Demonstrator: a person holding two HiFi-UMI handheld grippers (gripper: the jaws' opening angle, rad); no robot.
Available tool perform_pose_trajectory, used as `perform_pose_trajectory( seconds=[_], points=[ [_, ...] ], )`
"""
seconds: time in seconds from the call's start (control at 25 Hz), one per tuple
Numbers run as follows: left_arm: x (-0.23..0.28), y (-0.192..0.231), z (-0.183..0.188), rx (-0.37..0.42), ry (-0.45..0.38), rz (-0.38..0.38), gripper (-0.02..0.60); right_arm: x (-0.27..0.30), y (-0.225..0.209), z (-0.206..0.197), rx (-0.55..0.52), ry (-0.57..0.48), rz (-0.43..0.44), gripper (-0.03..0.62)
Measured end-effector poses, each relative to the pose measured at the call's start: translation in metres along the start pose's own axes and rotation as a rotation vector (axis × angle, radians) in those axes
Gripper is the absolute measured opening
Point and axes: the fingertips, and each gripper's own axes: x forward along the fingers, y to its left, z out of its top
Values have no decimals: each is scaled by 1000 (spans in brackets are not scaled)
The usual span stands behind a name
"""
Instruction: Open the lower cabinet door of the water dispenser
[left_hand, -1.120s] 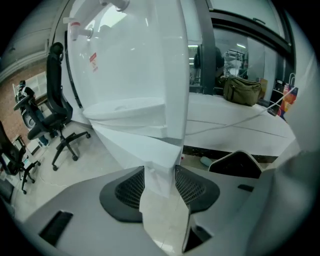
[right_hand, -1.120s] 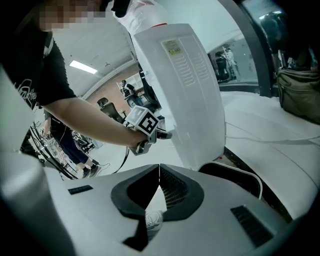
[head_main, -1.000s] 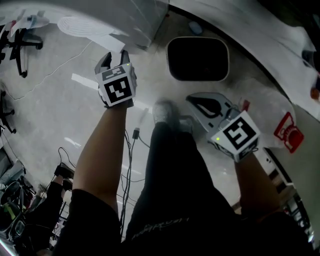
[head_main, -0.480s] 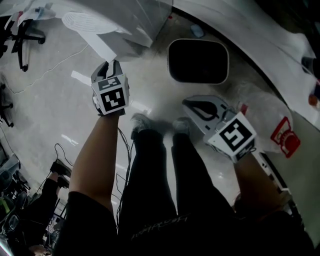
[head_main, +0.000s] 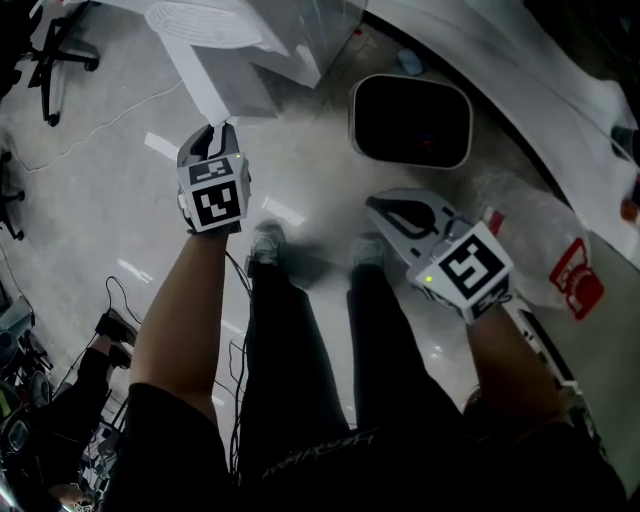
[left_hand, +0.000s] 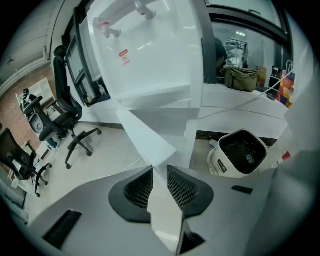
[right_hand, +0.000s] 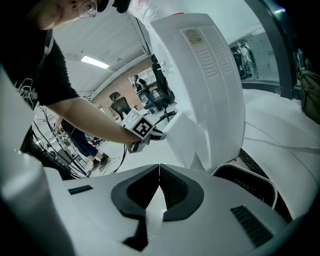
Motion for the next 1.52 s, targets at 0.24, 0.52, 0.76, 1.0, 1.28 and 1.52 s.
perform_pose_trajectory(
  seconds=[0.24,0.52,0.76,1.0,1.28,1.52],
  points=[
    [-4,26,-15,26,-13,-20,85,13,21,1,-4,25,-3,14],
    [-5,57,-32,59,8,-51,84,32,39,10,18,26,-38,14],
    [-4,83,-43,77,12,-86,83,58,60,25,24,23,-37,14],
    [-2,108,-51,93,19,-104,79,82,75,38,26,28,-48,14],
    [2,141,-57,109,21,-116,77,107,84,55,24,37,-58,14],
    [6,167,-62,162,29,-132,75,130,93,71,31,33,-63,14]
  ],
)
